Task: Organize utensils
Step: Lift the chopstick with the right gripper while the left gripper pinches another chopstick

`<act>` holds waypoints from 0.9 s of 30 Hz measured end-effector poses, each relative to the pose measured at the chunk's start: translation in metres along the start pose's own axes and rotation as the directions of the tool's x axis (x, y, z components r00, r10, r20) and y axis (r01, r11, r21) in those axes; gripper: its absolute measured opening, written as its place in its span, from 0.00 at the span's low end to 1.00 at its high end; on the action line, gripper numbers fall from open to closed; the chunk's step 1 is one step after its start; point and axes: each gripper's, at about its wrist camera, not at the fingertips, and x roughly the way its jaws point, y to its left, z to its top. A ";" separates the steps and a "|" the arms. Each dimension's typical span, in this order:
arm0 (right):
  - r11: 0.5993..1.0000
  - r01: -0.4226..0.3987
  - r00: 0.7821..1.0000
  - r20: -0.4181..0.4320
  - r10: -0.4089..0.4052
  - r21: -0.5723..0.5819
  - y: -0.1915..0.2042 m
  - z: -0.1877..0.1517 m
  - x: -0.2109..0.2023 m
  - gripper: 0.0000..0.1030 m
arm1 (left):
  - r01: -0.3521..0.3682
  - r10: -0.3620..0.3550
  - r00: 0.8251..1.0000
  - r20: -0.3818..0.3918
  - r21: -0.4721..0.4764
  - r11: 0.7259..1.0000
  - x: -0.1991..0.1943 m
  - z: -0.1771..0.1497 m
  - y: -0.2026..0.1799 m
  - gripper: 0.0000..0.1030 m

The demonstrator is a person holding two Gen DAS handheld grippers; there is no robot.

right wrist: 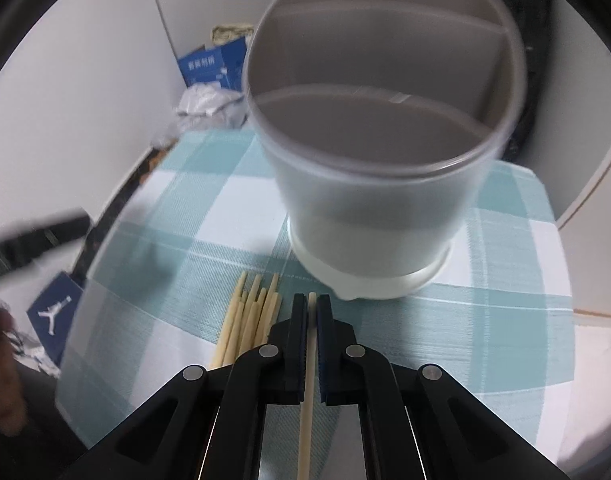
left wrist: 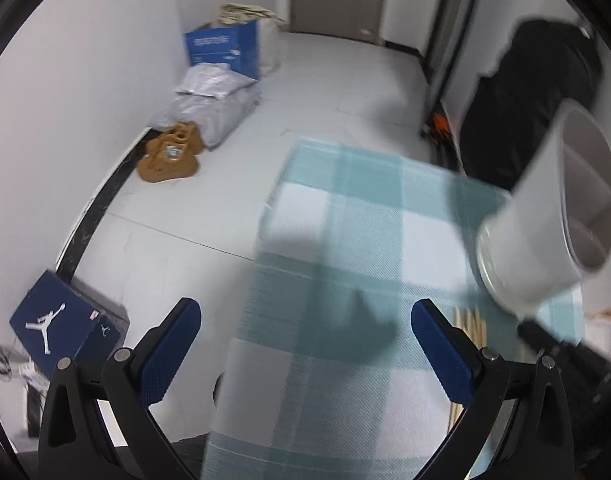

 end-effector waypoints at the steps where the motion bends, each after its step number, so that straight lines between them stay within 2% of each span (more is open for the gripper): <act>1: 1.000 -0.009 1.000 0.016 0.009 0.015 -0.005 -0.001 -0.008 0.03 | 0.015 -0.015 1.000 -0.015 0.017 1.000 0.001 -0.002 -0.004 0.99; 8: 0.993 -0.063 0.996 0.071 0.056 0.102 -0.019 0.005 -0.023 0.03 | 0.092 -0.076 0.988 -0.134 0.118 0.989 0.014 -0.019 -0.031 0.99; 12: 0.981 -0.120 0.987 0.124 0.102 0.150 -0.030 0.004 -0.037 0.03 | 0.105 -0.086 0.985 -0.151 0.124 0.987 0.014 -0.023 -0.037 0.99; 15: 0.963 -0.178 0.976 0.162 0.147 0.200 -0.036 0.009 -0.035 0.03 | 0.094 -0.071 0.984 -0.162 0.142 0.985 0.017 -0.027 -0.044 0.99; 19: 0.918 -0.269 0.956 0.196 0.218 0.292 -0.060 0.006 -0.040 0.03 | 0.076 -0.046 0.982 -0.181 0.161 0.984 0.022 -0.030 -0.052 0.99; 24: 0.899 -0.293 0.947 0.225 0.228 0.326 -0.077 0.004 -0.047 0.03 | 0.015 0.023 0.983 -0.182 0.207 0.978 0.028 -0.032 -0.060 0.99; 27: 0.900 -0.295 0.944 0.246 0.222 0.321 -0.082 0.003 -0.053 0.03 | 0.018 0.019 0.982 -0.190 0.189 0.982 0.030 -0.031 -0.057 0.99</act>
